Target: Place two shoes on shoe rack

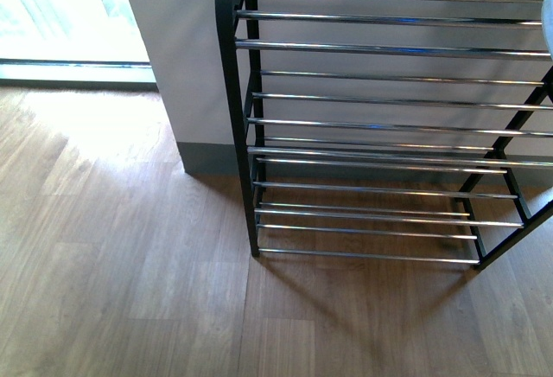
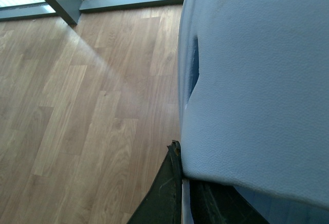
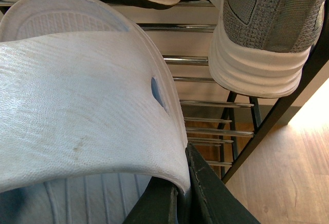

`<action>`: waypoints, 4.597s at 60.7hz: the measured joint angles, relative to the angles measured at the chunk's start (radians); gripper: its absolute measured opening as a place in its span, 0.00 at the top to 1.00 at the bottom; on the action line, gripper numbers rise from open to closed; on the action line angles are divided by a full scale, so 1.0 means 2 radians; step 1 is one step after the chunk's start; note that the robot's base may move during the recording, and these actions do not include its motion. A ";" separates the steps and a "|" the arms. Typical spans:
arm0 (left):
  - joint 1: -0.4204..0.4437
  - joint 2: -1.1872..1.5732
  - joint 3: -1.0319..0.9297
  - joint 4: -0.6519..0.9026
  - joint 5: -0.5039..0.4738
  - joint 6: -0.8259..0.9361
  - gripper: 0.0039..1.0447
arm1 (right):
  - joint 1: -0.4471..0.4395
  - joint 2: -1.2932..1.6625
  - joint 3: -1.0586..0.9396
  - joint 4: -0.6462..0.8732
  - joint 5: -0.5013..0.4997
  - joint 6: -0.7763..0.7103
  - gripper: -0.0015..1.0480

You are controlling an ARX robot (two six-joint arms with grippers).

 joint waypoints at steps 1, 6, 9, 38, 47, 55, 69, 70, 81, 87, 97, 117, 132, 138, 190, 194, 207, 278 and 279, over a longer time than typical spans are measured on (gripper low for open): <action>0.000 0.000 0.000 0.000 0.000 0.000 0.99 | 0.000 0.000 0.000 0.000 0.000 0.000 0.98; 0.000 0.000 0.000 0.000 0.000 0.000 0.99 | 0.000 0.000 0.000 0.000 0.000 0.000 0.98; 0.000 0.000 0.000 0.000 0.000 0.000 0.99 | 0.000 0.000 0.000 0.000 0.000 0.000 0.98; 0.000 -0.001 0.000 0.000 0.000 0.000 0.99 | 0.000 -0.001 0.000 0.000 0.000 0.001 0.98; 0.000 -0.001 0.000 0.000 0.000 0.000 0.99 | 0.000 -0.001 0.000 0.000 0.000 0.001 0.98; 0.000 -0.001 0.000 0.000 0.000 0.000 0.99 | 0.000 -0.001 0.000 0.000 0.000 0.000 0.98; 0.000 -0.002 0.000 0.000 0.000 0.000 0.99 | 0.000 -0.001 0.000 0.000 0.000 0.001 0.98; 0.000 -0.002 0.000 0.000 0.000 0.000 0.99 | 0.000 -0.001 0.000 0.000 0.000 0.001 0.98; 0.000 0.000 0.000 0.000 0.000 0.000 0.99 | 0.000 -0.001 0.000 0.000 0.000 0.000 0.98; 0.000 0.000 0.000 0.000 0.000 0.000 0.99 | 0.000 -0.001 0.000 0.000 0.000 0.001 0.98; 0.000 0.000 0.000 0.000 0.000 0.000 0.99 | 0.000 -0.001 0.000 0.000 0.000 0.000 0.98; 0.000 0.000 0.000 0.000 0.000 0.000 0.99 | 0.000 -0.001 0.000 0.000 0.000 0.000 0.98; 0.000 0.000 0.000 0.000 0.000 0.000 0.99 | 0.023 -0.003 -0.002 0.080 -0.038 -0.005 0.98; 0.000 0.000 0.000 0.000 0.000 0.000 0.99 | 0.069 -0.006 0.039 0.031 0.008 0.015 0.98; 0.000 0.000 0.000 0.000 0.000 0.000 0.99 | 0.243 0.405 0.521 -0.202 0.270 0.093 0.98; 0.000 0.000 0.000 0.000 0.000 0.000 0.99 | 0.236 0.438 0.554 -0.207 0.295 0.071 0.98; 0.000 0.000 0.000 0.000 0.000 0.000 0.99 | 0.219 0.491 0.615 -0.243 0.327 0.048 0.98; 0.000 0.000 0.000 0.000 0.000 0.000 0.99 | 0.155 0.194 0.313 -0.085 0.104 0.034 0.09; 0.000 0.000 0.000 0.000 0.000 0.000 0.99 | 0.149 0.179 0.298 -0.078 0.093 0.036 0.09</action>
